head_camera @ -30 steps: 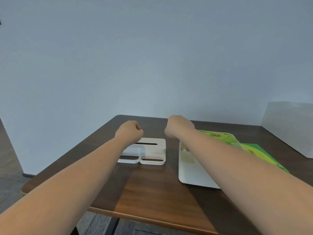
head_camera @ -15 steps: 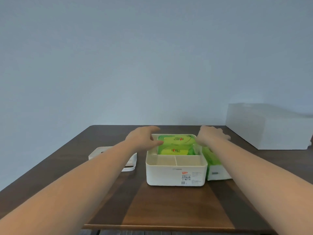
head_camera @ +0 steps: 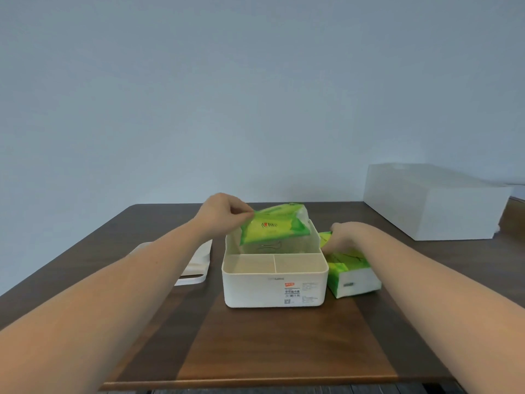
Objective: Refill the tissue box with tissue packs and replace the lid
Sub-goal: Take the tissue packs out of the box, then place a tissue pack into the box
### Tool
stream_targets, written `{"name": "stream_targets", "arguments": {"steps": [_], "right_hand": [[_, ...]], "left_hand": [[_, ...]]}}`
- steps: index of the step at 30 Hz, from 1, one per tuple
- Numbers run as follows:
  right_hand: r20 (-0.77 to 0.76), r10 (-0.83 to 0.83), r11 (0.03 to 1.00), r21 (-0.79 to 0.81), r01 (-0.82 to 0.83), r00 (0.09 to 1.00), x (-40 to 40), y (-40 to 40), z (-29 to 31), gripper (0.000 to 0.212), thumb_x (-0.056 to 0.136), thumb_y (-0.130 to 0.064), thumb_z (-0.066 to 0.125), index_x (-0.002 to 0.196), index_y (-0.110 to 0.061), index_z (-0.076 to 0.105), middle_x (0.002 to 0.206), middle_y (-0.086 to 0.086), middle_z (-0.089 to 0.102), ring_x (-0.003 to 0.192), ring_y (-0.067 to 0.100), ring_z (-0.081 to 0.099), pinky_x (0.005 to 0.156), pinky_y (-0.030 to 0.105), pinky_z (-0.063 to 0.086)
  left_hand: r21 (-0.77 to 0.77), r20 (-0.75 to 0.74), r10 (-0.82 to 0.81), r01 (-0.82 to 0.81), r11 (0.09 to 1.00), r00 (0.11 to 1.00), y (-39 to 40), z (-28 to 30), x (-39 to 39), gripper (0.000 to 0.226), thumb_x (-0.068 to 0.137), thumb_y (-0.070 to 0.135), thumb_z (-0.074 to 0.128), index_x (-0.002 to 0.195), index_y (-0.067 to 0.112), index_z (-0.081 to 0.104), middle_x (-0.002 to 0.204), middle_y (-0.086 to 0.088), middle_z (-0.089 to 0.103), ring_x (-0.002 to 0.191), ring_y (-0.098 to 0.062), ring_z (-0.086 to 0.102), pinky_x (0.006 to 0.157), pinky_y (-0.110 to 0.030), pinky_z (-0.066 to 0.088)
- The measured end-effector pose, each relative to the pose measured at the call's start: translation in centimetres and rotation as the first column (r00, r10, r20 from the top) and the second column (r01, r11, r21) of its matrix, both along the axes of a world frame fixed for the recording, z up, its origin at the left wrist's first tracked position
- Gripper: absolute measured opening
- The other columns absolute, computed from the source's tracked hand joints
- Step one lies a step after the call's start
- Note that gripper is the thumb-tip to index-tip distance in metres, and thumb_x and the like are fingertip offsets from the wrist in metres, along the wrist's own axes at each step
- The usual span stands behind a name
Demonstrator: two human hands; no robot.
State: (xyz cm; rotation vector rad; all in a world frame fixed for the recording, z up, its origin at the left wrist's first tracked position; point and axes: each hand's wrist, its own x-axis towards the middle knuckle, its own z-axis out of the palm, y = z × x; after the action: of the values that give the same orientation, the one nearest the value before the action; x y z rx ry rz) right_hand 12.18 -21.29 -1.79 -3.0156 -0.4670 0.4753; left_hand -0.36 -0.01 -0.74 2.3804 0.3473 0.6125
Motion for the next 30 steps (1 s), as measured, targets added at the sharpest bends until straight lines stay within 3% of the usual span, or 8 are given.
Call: {"name": "stream_targets", "arguments": {"steps": [3, 5, 12, 17, 20, 22, 26, 30], "right_hand": [[0.009, 0.0, 1.0, 0.026, 0.0, 1.0, 0.5, 0.2, -1.1, 0.101, 0.075, -0.054, 0.07, 0.152, -0.015, 0.016, 0.153, 0.009, 0.035, 0.133, 0.031, 0.043, 0.101, 0.041, 0.042], [0.027, -0.018, 0.998, 0.065, 0.016, 0.999, 1.0, 0.1, -1.7, 0.104, 0.072, -0.056, 0.07, 0.152, -0.018, 0.017, 0.152, 0.008, 0.036, 0.134, 0.032, 0.041, 0.107, 0.044, 0.04], [0.099, -0.121, 0.979, 0.175, 0.102, 0.988, 2.2, -0.3, -2.0, 0.098, 0.062, -0.043, 0.073, 0.146, -0.029, 0.024, 0.142, 0.013, 0.042, 0.13, 0.036, 0.04, 0.102, 0.047, 0.043], [0.185, -0.175, 0.942, 0.318, 0.109, 0.967, 3.4, 0.4, -0.5, 0.101, 0.052, -0.043, 0.071, 0.142, -0.036, 0.027, 0.138, 0.016, 0.041, 0.127, 0.039, 0.042, 0.101, 0.05, 0.044], [0.229, -0.172, 0.897, 0.439, 0.056, 0.958, 3.7, 1.3, 1.2, 0.101, 0.052, -0.044, 0.072, 0.142, -0.039, 0.026, 0.137, 0.014, 0.042, 0.125, 0.039, 0.045, 0.1, 0.05, 0.045], [0.269, -0.161, 0.866, 0.499, 0.005, 0.95, 3.8, 2.0, 2.5, 0.097, 0.058, -0.04, 0.073, 0.142, -0.042, 0.025, 0.136, 0.013, 0.039, 0.125, 0.038, 0.044, 0.1, 0.049, 0.045], [0.395, -0.082, 0.855, 0.5, -0.14, 0.915, 3.7, 3.4, 5.1, 0.09, 0.069, -0.035, 0.073, 0.144, -0.042, 0.024, 0.138, 0.013, 0.035, 0.128, 0.038, 0.039, 0.103, 0.05, 0.041], [0.42, 0.122, 0.763, 0.539, -0.356, 0.899, 2.9, 4.3, 6.9, 0.091, 0.067, -0.033, 0.078, 0.142, -0.044, 0.028, 0.14, 0.009, 0.037, 0.127, 0.033, 0.043, 0.103, 0.048, 0.044]], "left_hand": [[-0.141, 0.112, 0.056, -0.04, 0.989, 0.992, 0.4, 0.8, 0.2, 0.016, 0.085, 0.017, 0.066, 0.077, 0.026, 0.077, 0.075, 0.017, 0.068, 0.073, -0.001, 0.063, 0.075, -0.021, 0.048], [-0.187, 0.182, 0.125, -0.09, 0.978, 0.975, 0.9, 1.2, 0.3, 0.015, 0.086, 0.019, 0.064, 0.08, 0.025, 0.077, 0.078, 0.012, 0.07, 0.077, -0.01, 0.064, 0.073, -0.022, 0.049], [-0.02, 0.18, 0.324, -0.326, 0.945, 0.929, 3.4, 0.9, 1.5, 0.025, 0.09, 0.02, 0.057, 0.107, 0.014, 0.075, 0.105, -0.007, 0.074, 0.1, -0.025, 0.065, 0.083, -0.031, 0.05], [0.056, 0.111, 0.378, -0.385, 0.921, 0.919, 5.1, -0.6, 3.1, 0.029, 0.092, 0.018, 0.052, 0.112, 0.013, 0.072, 0.103, -0.011, 0.073, 0.09, -0.027, 0.062, 0.074, -0.028, 0.046], [0.059, 0.047, 0.393, -0.396, 0.916, 0.918, 6.1, -1.6, 4.1, 0.029, 0.092, 0.019, 0.052, 0.114, 0.014, 0.07, 0.106, -0.011, 0.071, 0.085, -0.024, 0.057, 0.072, -0.029, 0.044], [0.063, 0.007, 0.391, -0.391, 0.918, 0.92, 6.5, -2.3, 4.6, 0.031, 0.091, 0.016, 0.054, 0.118, 0.013, 0.068, 0.111, -0.011, 0.07, 0.095, -0.028, 0.061, 0.077, -0.031, 0.048], [0.081, -0.047, 0.386, -0.382, 0.921, 0.921, 6.9, -3.4, 5.4, 0.035, 0.09, 0.009, 0.052, 0.122, 0.013, 0.064, 0.113, -0.014, 0.068, 0.101, -0.03, 0.062, 0.077, -0.033, 0.049], [0.091, -0.083, 0.361, -0.353, 0.931, 0.929, 7.5, -4.5, 5.9, 0.034, 0.088, 0.006, 0.05, 0.117, 0.011, 0.066, 0.109, -0.014, 0.07, 0.096, -0.029, 0.061, 0.076, -0.033, 0.049]]}}
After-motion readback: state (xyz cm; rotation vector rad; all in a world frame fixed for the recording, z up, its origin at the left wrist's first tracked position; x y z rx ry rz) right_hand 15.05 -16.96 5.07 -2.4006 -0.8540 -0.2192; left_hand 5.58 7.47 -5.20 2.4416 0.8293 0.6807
